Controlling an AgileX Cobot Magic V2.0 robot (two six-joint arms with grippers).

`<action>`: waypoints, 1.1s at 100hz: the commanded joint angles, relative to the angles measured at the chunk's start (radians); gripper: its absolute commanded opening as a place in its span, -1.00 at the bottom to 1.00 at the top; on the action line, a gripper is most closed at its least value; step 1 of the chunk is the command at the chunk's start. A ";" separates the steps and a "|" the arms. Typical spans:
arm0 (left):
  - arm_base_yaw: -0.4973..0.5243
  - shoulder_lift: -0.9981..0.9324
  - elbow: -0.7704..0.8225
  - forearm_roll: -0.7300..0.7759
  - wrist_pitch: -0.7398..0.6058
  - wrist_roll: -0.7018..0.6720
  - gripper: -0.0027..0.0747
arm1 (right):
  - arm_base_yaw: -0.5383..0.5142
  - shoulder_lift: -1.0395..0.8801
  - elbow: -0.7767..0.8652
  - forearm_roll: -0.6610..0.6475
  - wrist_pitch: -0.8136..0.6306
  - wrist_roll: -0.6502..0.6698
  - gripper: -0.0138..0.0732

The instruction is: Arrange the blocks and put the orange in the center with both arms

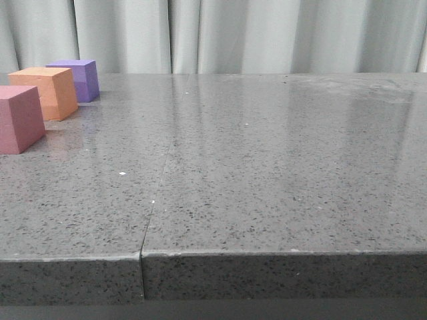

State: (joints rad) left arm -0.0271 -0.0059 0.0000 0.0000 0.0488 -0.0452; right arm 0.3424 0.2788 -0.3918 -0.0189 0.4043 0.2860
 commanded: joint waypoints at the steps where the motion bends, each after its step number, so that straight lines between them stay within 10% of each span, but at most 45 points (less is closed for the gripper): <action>1: -0.002 -0.028 0.041 -0.011 -0.085 -0.002 -0.98 | -0.078 0.010 0.042 -0.016 -0.215 -0.020 -0.84; 44: -0.002 -0.028 0.041 -0.011 -0.085 -0.002 -0.98 | -0.307 -0.120 0.232 0.047 -0.416 -0.263 -0.84; 110: -0.002 -0.028 0.041 -0.011 -0.085 -0.002 -0.98 | -0.368 -0.313 0.403 0.043 -0.410 -0.227 -0.84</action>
State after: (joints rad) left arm -0.0271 -0.0059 0.0000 0.0000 0.0472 -0.0452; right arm -0.0206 -0.0100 0.0274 0.0254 0.0557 0.0556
